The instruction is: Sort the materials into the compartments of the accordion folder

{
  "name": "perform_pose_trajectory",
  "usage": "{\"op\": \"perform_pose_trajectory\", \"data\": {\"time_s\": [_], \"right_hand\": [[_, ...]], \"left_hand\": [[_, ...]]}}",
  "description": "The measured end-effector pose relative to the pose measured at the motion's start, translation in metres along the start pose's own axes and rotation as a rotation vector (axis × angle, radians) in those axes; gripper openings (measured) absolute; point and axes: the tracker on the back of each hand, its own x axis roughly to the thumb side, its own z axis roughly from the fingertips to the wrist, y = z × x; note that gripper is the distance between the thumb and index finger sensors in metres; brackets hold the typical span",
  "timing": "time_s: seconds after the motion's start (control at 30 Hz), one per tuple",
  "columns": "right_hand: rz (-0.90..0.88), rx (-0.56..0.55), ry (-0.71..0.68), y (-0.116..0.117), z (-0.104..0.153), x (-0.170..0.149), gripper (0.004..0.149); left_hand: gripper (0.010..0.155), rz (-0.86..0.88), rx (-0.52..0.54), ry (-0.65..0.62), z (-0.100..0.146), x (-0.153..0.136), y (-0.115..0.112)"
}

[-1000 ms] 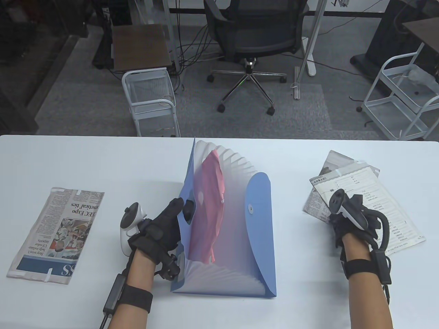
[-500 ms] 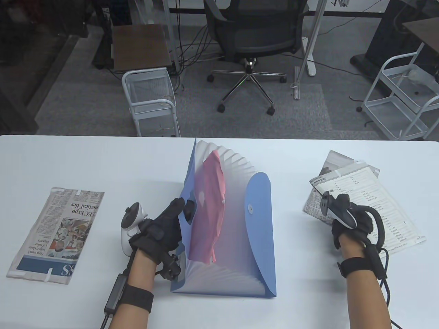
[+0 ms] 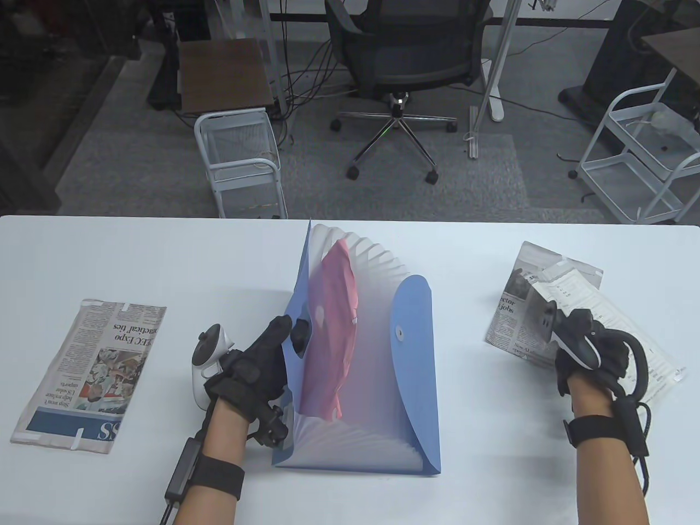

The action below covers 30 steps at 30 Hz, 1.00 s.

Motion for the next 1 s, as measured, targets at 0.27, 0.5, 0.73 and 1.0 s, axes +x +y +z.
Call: {"op": "perform_pose_trajectory", "data": {"time_s": [0.27,0.5,0.73,1.0], "right_hand": [[-0.133,-0.072,0.065,-0.06,0.014,-0.042,0.048],[-0.396,-0.189,0.001,-0.13,0.033,-0.058,0.05],[-1.137,-0.077,-0.262,-0.178,0.054,-0.059,0.051],[-1.64,0.18,-0.487,-0.196,0.07,-0.034,0.051]], "left_hand": [[0.077,0.013,0.003,-0.005,0.001,0.0,0.001],[0.077,0.029,0.004,-0.013,0.002,0.001,0.001],[0.077,0.04,0.001,-0.015,0.003,0.001,0.001],[0.076,0.058,-0.001,-0.024,0.004,0.001,0.003]]}}
